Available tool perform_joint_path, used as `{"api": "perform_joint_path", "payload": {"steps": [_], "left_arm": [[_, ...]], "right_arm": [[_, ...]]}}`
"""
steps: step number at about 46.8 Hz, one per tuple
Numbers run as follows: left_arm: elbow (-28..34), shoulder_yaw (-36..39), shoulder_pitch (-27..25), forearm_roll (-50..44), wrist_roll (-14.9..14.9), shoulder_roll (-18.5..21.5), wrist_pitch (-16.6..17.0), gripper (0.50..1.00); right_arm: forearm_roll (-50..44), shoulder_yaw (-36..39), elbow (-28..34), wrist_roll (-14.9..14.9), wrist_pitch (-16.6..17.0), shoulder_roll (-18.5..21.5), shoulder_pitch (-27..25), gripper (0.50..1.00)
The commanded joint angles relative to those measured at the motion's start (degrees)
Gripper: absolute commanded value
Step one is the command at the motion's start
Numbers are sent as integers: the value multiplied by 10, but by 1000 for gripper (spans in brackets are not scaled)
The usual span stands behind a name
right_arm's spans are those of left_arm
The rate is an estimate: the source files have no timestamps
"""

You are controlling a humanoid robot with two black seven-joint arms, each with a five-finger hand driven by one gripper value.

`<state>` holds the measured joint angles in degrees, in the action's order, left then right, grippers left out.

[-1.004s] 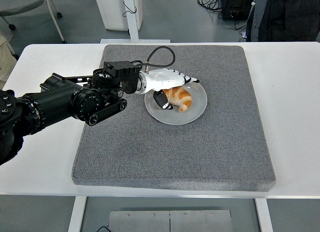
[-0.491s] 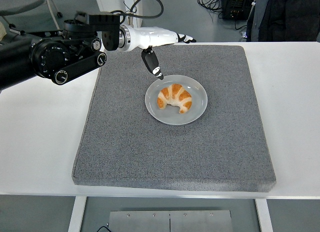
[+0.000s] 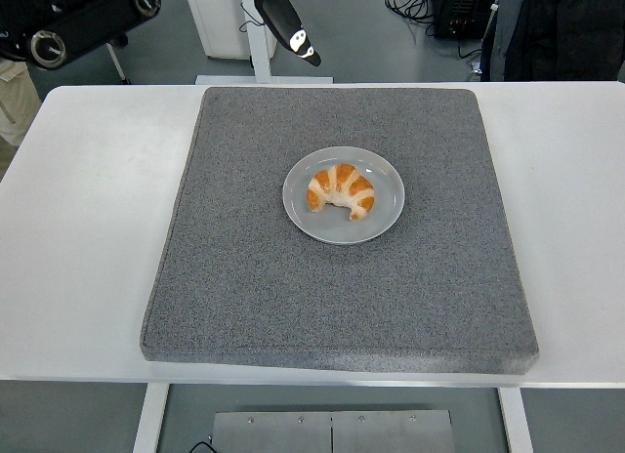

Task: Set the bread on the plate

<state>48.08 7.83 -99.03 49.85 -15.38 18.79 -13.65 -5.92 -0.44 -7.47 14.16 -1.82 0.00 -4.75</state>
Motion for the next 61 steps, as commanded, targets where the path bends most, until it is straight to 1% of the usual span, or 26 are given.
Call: {"api": "perform_joint_path", "payload": {"steps": [1,6,14,21,27,33,41,48,56,61], "left_arm": [[0,-11,-5,-28,1,12,-1,989],[-1,-14,-7,-57,7,26,0,989],[-2,-21,-9,-120,40,62,5,989],[-5,-28,7,-203,41,84,6,989],[-15,-29,39,-293,40,94,6,987],[-29,-55,82,-344,36,95,6,989],[-46,-124,152,-349,36,94,6,989],[-74,-178,199,-353,35,89,6,987],[-105,-277,261,-361,35,79,-1,987],[-124,-321,290,-362,36,70,-3,987]], "right_arm": [[-1,0,0,0,0,0,0,1000],[-1,0,0,0,0,0,0,1000],[-1,0,0,0,0,0,0,1000],[-1,0,0,0,0,0,0,1000],[-1,0,0,0,0,0,0,1000],[-1,0,0,0,0,0,0,1000],[-1,0,0,0,0,0,0,1000],[-1,0,0,0,0,0,0,1000],[0,0,0,0,0,0,0,1000],[-1,0,0,0,1,0,0,1000]]}}
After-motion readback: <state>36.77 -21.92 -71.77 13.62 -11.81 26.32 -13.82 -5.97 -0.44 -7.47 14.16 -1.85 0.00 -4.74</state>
